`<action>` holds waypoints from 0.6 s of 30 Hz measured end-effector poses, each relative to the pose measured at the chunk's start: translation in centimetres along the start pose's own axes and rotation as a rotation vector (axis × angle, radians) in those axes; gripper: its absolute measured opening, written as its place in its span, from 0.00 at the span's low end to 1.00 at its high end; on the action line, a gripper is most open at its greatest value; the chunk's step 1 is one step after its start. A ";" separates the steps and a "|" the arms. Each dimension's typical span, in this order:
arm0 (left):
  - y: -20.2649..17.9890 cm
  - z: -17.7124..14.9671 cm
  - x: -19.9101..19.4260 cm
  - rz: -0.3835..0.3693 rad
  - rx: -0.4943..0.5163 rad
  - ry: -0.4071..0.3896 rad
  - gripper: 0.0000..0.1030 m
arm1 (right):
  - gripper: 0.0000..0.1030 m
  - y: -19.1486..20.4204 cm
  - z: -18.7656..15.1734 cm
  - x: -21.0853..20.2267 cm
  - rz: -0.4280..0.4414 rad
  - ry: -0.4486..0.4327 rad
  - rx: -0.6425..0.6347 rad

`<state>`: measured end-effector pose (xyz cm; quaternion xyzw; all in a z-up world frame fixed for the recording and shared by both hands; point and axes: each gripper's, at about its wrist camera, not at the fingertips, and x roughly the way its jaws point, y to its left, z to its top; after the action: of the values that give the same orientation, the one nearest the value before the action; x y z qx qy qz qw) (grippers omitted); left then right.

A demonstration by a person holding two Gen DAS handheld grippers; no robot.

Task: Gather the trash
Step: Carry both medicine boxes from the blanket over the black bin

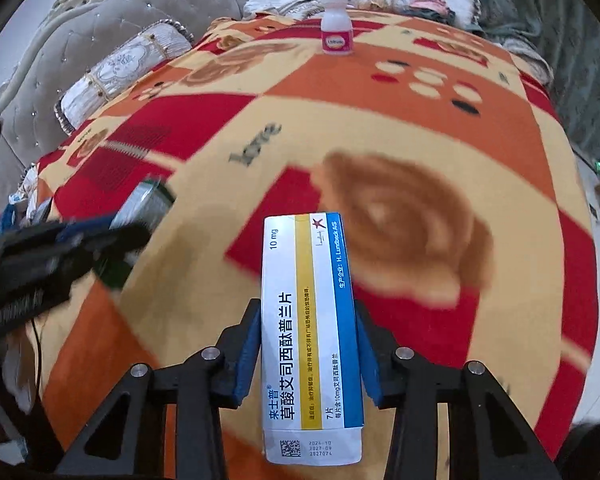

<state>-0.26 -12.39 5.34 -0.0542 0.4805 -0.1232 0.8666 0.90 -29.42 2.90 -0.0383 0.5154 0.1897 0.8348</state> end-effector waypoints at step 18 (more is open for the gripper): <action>-2.0 -3.1 -1.6 0.000 0.043 0.002 0.21 | 0.40 1.1 -3.2 -2.8 -0.032 -0.105 0.084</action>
<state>-4.05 -13.80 5.42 -0.0355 0.4787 -0.1336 0.8670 -3.35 -30.02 4.01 -0.0012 0.4777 0.1564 0.8645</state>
